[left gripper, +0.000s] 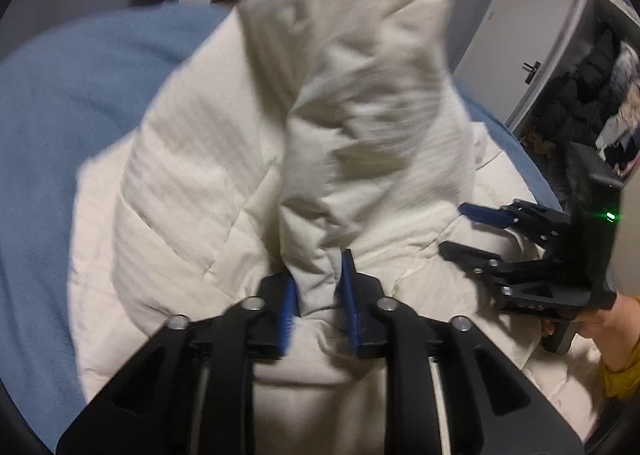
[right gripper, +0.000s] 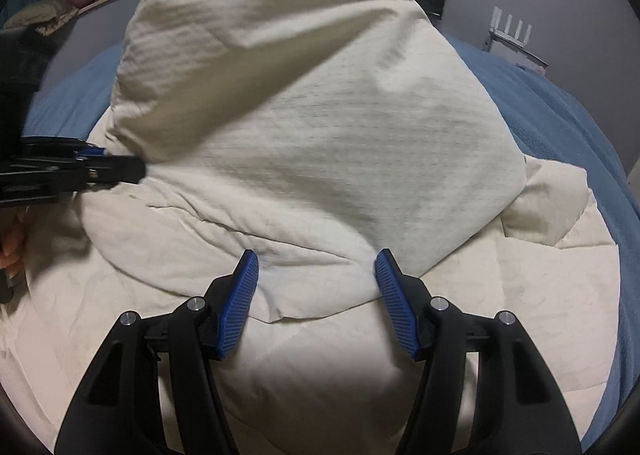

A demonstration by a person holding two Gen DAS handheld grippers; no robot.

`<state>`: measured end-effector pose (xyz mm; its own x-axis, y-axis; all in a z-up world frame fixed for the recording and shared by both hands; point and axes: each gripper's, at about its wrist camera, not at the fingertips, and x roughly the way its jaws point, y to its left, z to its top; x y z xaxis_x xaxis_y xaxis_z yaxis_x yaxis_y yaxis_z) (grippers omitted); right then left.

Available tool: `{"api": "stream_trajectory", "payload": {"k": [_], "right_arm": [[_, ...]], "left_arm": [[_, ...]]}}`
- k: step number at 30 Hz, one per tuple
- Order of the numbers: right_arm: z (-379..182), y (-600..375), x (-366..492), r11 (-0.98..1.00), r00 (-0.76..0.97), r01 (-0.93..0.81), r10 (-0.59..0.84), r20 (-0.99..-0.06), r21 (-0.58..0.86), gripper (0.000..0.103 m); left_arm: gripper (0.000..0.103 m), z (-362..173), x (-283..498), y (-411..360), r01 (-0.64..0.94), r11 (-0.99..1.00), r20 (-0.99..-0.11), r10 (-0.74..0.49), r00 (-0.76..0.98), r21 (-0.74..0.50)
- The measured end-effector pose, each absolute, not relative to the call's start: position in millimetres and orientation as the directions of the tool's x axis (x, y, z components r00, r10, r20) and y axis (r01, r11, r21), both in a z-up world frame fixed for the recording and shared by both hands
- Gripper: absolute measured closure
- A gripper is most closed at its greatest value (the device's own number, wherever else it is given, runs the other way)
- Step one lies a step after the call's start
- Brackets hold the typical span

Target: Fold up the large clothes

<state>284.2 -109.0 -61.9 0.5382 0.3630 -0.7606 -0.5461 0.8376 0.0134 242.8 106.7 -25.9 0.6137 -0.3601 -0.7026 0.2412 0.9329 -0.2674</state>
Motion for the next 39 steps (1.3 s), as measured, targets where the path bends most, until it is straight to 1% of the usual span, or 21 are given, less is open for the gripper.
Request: {"api": "stream_trajectory", "payload": {"k": [1,2,3,4,8,11,12,14,15,16,19,21,26,28,31,35,38,39], "right_arm": [[-62.8,-110.6,284.6,0.839,0.537,-0.543,0.368,-0.759,0.022,0.045],[-63.6,-112.2,285.4,0.84,0.536,-0.541,0.373,-0.757,0.031,0.045],[-64.6,-113.1,285.9,0.84,0.535,-0.541,0.377,-0.756,0.036,0.045],[-66.1,-113.0,285.8,0.841,0.535,-0.54,0.377,-0.756,0.037,0.045],[-69.4,-113.3,284.5,0.841,0.536,-0.539,0.377,-0.756,0.038,0.045],[-71.4,-115.4,284.1,0.841,0.536,-0.539,0.381,-0.753,0.042,0.045],[-72.1,-116.5,284.6,0.841,0.536,-0.54,0.382,-0.753,0.043,0.045],[-72.9,-117.9,285.5,0.84,0.535,-0.54,0.386,-0.752,0.046,0.045],[-73.4,-118.1,285.6,0.84,0.536,-0.54,0.387,-0.75,0.047,0.045],[-74.1,-117.7,285.1,0.841,0.538,-0.539,0.388,-0.749,0.049,0.045],[-75.9,-119.0,280.8,0.84,0.543,-0.54,0.393,-0.743,0.05,0.045],[-77.3,-118.7,279.3,0.838,0.546,-0.543,0.394,-0.739,0.046,0.045],[-81.4,-114.2,275.4,0.829,0.547,-0.558,0.394,-0.739,0.029,0.045],[-83.7,-111.3,270.8,0.827,0.548,-0.562,0.392,-0.739,0.023,0.045],[-86.0,-109.3,269.5,0.823,0.551,-0.568,0.392,-0.737,0.013,0.045],[-89.2,-106.3,269.4,0.821,0.552,-0.571,0.393,-0.735,0.01,0.045],[-88.7,-107.3,268.6,0.822,0.552,-0.57,0.395,-0.735,0.014,0.045],[-88.5,-108.0,268.0,0.822,0.551,-0.57,0.397,-0.734,0.017,0.045]], "left_arm": [[0.043,-16.8,238.3,103.6,0.259,0.937,-0.685,-0.349,0.639,-0.236],[0.036,-3.7,232.9,99.6,0.284,0.937,-0.652,-0.346,0.674,-0.204],[0.033,4.0,231.3,96.9,0.298,0.935,-0.636,-0.349,0.688,-0.192],[0.033,16.1,232.9,92.6,0.317,0.931,-0.62,-0.359,0.698,-0.182],[0.034,50.1,262.2,81.4,0.304,0.938,-0.606,-0.341,0.719,-0.166],[0.036,67.4,287.1,80.6,0.299,0.93,-0.582,-0.367,0.725,-0.213],[0.036,71.5,297.6,78.1,0.297,0.932,-0.591,-0.361,0.722,-0.206],[0.047,73.0,314.2,73.6,0.29,0.94,-0.617,-0.339,0.71,-0.182],[0.077,72.2,324.4,73.4,0.293,0.939,-0.632,-0.339,0.696,-0.181],[0.092,69.2,332.5,76.9,0.287,0.937,-0.645,-0.347,0.681,-0.201],[0.092,52.7,347.1,101.1,0.214,0.934,-0.665,-0.355,0.657,-0.287],[0.092,34.9,353.6,116.4,0.163,0.936,-0.688,-0.342,0.64,-0.313],[0.089,-8.4,364.9,132.8,0.092,0.953,-0.747,-0.284,0.601,-0.289],[0.088,-20.1,368.8,137.1,0.076,0.952,-0.759,-0.283,0.586,-0.296],[0.088,-36.6,376.7,146.6,0.051,0.939,-0.768,-0.309,0.561,-0.34],[0.088,-47.2,381.8,149.1,0.054,0.942,-0.78,-0.306,0.546,-0.332],[0.087,-36.2,370.8,148.5,0.083,0.936,-0.748,-0.325,0.579,-0.342],[0.085,-28.4,361.8,149.2,0.102,0.935,-0.727,-0.33,0.602,-0.34]]}}
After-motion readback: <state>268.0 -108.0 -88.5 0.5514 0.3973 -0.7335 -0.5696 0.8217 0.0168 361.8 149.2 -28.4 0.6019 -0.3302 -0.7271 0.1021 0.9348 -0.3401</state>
